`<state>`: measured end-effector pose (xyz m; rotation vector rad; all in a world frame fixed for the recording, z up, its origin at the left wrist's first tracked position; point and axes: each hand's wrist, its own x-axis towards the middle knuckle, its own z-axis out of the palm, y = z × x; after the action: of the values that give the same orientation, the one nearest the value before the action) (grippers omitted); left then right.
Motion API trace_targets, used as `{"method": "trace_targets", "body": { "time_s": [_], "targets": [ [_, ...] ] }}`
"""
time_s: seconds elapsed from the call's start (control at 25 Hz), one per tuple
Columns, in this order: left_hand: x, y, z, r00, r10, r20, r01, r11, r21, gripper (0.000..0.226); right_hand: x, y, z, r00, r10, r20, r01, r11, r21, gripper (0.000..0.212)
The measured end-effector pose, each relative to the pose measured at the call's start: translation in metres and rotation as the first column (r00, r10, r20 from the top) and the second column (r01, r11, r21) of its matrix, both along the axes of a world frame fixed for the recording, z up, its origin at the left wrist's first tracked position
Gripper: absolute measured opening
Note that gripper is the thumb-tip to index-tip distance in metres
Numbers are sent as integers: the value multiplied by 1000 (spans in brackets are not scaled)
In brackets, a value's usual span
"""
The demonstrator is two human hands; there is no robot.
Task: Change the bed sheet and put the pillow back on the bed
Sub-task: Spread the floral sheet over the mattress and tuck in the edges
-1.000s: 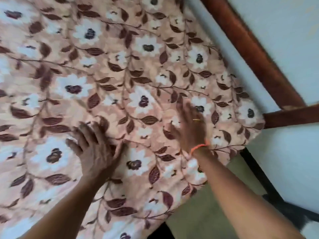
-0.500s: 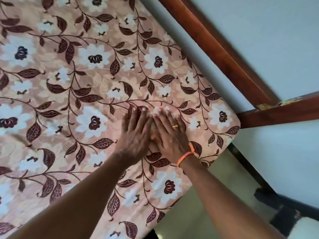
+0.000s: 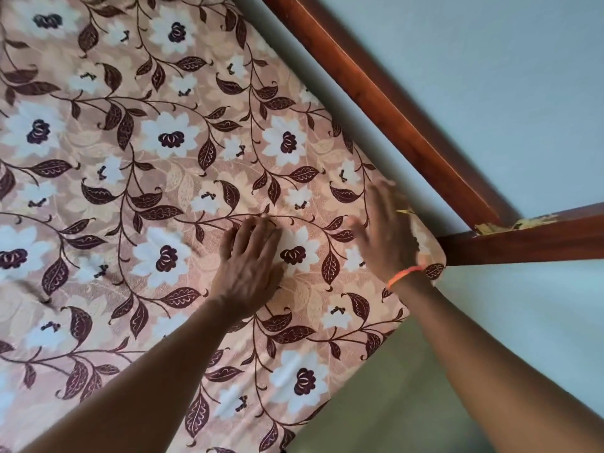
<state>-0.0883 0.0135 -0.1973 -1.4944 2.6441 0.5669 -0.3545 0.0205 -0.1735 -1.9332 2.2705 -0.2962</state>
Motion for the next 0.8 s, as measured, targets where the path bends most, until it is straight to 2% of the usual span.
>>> {"method": "trace_targets", "body": {
  "time_s": [0.08, 0.12, 0.16, 0.2, 0.24, 0.28, 0.32, 0.36, 0.4, 0.44, 0.48, 0.56, 0.68, 0.72, 0.76, 0.8],
  "targets": [
    [-10, -16, 3, 997, 60, -44, -58, 998, 31, 54, 39, -19, -13, 939, 342, -31, -338, 936, 98, 67],
    [-11, -25, 5, 996, 60, -65, -58, 998, 31, 51, 42, -27, -24, 900, 429, -79, -409, 893, 188, 71],
    [-10, -34, 8, 996, 38, -83, -36, 999, 21, 50, 29, -38, -34, 900, 412, -141, -368, 893, 259, 75],
    [-5, -42, 11, 996, 15, -91, -16, 1000, -6, 52, 11, -47, -38, 944, 277, -182, -216, 931, 294, 78],
    [3, -48, 14, 996, 25, -86, -29, 999, -44, 55, -2, -57, -36, 986, 25, -165, 21, 961, 274, 78],
    [18, -55, 18, 993, 96, -69, -101, 992, -78, 57, -7, -68, -31, 963, -243, -113, 264, 935, 239, 77],
    [37, -63, 20, 971, 234, -49, -237, 968, -87, 61, 2, -80, -23, 919, -386, -86, 395, 897, 198, 74],
    [60, -70, 19, 912, 409, -22, -410, 909, -73, 66, 20, -87, -17, 933, -346, -102, 357, 926, 123, 69],
    [90, -78, 17, 814, 581, 13, -580, 813, -49, 71, 50, -100, -14, 983, -147, -111, 153, 987, 47, 64],
    [112, -82, 14, 726, 686, 50, -685, 728, -28, 74, 78, -105, -11, 991, 95, -98, -95, 995, 7, 62],
    [128, -84, 10, 698, 713, 75, -713, 701, -24, 76, 103, -111, -13, 956, 286, -62, -287, 958, -3, 64],
    [144, -86, -1, 777, 624, 86, -625, 781, -18, 77, 137, -128, -25, 894, 448, -25, -447, 894, 39, 72],
    [141, -97, -11, 871, 481, 102, -482, 876, -10, 88, 151, -161, -42, 838, 532, -121, -517, 845, 139, 78],
    [140, -103, -12, 885, 450, 115, -451, 892, -19, 91, 141, -168, -44, 845, 508, -168, -486, 860, 153, 78],
    [139, -110, -12, 898, 422, 124, -422, 906, -24, 93, 120, -175, -46, 886, 413, -210, -385, 908, 165, 78],
    [139, -116, -11, 911, 395, 119, -396, 918, -18, 94, 96, -179, -44, 940, 249, -233, -208, 960, 185, 79]
  ]
}}
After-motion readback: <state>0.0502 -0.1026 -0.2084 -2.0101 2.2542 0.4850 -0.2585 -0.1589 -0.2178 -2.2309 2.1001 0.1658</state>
